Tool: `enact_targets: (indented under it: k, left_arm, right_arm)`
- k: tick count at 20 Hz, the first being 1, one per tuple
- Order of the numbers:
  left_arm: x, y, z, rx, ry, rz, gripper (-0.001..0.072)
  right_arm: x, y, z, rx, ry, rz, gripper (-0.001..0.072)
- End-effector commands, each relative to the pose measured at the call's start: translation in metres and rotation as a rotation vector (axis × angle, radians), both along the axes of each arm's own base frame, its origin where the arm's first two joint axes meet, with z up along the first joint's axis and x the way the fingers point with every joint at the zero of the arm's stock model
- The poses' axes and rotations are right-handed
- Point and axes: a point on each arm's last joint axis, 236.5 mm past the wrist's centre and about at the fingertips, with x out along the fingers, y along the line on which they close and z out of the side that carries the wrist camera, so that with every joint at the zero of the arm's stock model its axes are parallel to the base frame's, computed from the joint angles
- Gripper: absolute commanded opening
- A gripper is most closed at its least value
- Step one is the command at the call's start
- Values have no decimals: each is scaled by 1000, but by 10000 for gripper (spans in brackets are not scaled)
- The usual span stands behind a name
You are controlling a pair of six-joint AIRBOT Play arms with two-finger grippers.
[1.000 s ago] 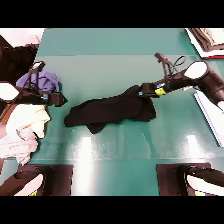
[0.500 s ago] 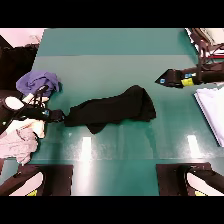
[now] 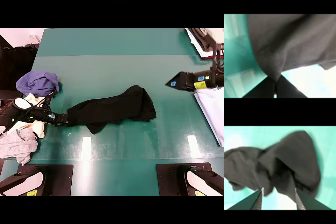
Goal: Fold the shirts.
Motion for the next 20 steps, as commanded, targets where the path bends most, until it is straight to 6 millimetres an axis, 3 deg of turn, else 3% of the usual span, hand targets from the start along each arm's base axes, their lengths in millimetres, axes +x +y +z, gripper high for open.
enact_targets:
  k: [1,4,6,10,13,16,20]
  left_arm:
    - [7,-6,19,-30,-15,-43,24]
    - [32,-9,58,-52,-78,-45,24]
    - [45,-15,78,-85,-121,-42,24]
    - [49,-18,83,-100,-136,-32,24]
    - [49,-18,83,-101,-135,-33,24]
    - [49,-18,83,-101,-135,-33,24]
    - [46,-19,83,-104,-126,-41,24]
  right_arm:
    - [-27,-18,-48,-4,167,-27,450]
    - [-53,-22,-117,21,304,-81,462]
    - [-60,-14,-146,44,325,-106,461]
    - [-59,15,-160,98,285,-89,461]
    - [-46,25,-160,76,220,-82,450]
    - [-43,37,-174,57,247,-46,450]
    - [-22,52,-179,41,235,-10,447]
